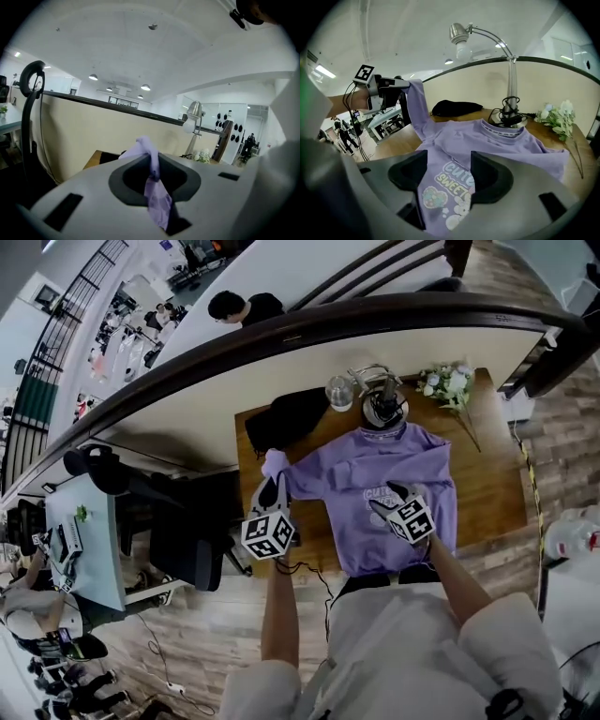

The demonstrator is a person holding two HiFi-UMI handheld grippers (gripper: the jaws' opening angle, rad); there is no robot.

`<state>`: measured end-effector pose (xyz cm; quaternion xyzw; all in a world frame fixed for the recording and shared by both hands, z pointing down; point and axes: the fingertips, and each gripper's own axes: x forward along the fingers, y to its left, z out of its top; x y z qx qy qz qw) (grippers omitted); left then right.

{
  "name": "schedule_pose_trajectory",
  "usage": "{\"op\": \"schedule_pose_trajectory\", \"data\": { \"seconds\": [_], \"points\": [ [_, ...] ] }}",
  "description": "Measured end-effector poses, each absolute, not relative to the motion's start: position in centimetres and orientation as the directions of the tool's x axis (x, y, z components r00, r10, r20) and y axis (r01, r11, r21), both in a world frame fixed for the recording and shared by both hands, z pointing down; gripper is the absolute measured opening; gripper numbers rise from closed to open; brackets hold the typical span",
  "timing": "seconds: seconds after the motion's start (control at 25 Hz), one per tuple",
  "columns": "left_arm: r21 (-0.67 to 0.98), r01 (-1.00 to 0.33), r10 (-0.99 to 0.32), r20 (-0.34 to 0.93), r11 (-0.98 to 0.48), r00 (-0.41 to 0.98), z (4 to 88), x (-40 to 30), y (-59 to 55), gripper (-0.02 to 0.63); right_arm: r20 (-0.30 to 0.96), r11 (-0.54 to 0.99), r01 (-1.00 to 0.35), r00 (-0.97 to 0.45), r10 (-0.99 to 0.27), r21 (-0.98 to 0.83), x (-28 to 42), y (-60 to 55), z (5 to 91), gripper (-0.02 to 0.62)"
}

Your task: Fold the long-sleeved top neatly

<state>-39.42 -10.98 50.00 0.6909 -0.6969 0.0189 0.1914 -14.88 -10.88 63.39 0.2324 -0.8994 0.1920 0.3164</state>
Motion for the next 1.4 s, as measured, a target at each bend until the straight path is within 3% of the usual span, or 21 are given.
{"op": "schedule_pose_trajectory", "data": {
  "seconds": [0.52, 1.4],
  "points": [
    [0.148, -0.983, -0.937, 0.315, -0.107, 0.15, 51.0, -21.9, -16.9, 0.063, 0.637, 0.751, -0.619, -0.679, -0.366, -0.228, -0.8, -14.1, 63.5, 0.296],
    [0.014, -0.941, -0.781, 0.553, -0.339, 0.29, 63.9, -0.8, -21.4, 0.064, 0.662, 0.66, -0.707, -0.624, -0.414, -0.253, 13.7, -15.3, 67.1, 0.295]
  ]
}}
